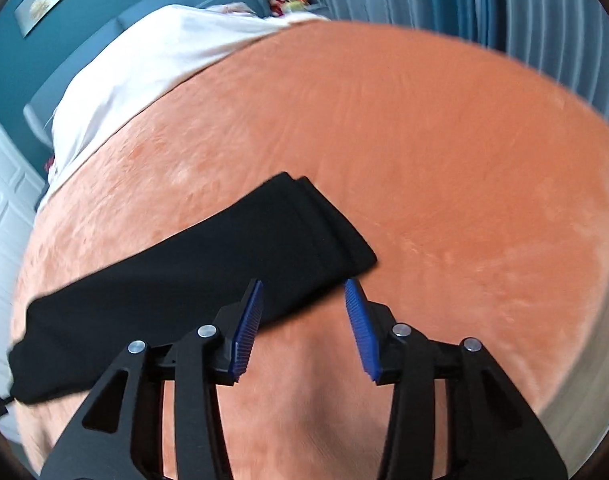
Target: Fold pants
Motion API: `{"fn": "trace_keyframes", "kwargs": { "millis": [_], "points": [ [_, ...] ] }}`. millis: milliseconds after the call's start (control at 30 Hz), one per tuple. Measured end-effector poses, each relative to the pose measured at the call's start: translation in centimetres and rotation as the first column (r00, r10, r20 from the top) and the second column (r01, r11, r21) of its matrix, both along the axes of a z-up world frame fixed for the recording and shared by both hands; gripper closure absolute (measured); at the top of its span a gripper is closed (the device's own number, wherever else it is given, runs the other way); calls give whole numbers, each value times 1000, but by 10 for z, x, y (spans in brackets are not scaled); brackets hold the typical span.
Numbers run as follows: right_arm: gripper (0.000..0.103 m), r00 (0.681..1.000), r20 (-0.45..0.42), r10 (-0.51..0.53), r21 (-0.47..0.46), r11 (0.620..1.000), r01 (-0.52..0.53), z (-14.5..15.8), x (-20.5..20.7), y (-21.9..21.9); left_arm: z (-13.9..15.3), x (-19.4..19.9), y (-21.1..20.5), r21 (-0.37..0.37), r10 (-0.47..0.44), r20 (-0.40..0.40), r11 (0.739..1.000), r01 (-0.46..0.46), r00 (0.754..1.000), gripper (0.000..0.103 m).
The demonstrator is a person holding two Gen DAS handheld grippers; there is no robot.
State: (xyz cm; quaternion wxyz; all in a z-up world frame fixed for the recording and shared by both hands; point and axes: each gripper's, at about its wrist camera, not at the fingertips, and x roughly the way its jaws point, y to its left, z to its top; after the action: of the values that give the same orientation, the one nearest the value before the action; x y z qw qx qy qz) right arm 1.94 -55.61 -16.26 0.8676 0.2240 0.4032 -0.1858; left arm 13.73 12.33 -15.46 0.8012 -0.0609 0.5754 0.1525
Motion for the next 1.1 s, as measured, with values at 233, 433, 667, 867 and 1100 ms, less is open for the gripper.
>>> {"fn": "trace_keyframes", "kwargs": {
  "millis": [233, 433, 667, 867, 1100],
  "points": [
    [50, 984, -38, 175, -91, 980, -178, 13, -2, 99, -16, 9, 116, -166, 212, -5, 964, -210, 977, 16],
    [44, 959, -47, 281, -52, 958, -283, 11, 19, 164, -45, 53, 138, -139, 161, -72, 976, -170, 984, 51],
    [34, 962, -79, 263, -96, 958, -270, 18, 30, 164, -51, 40, 121, -54, 50, -103, 997, -56, 993, 97],
    [19, 992, -113, 57, -158, 985, -74, 13, 25, 69, -24, 9, 92, 182, -16, -65, 983, 28, 998, 77],
    [19, 995, -96, -15, -152, 988, 0, 12, 58, -30, 43, -10, -10, 316, -181, 141, 940, 129, 973, 23]
  ]
}}
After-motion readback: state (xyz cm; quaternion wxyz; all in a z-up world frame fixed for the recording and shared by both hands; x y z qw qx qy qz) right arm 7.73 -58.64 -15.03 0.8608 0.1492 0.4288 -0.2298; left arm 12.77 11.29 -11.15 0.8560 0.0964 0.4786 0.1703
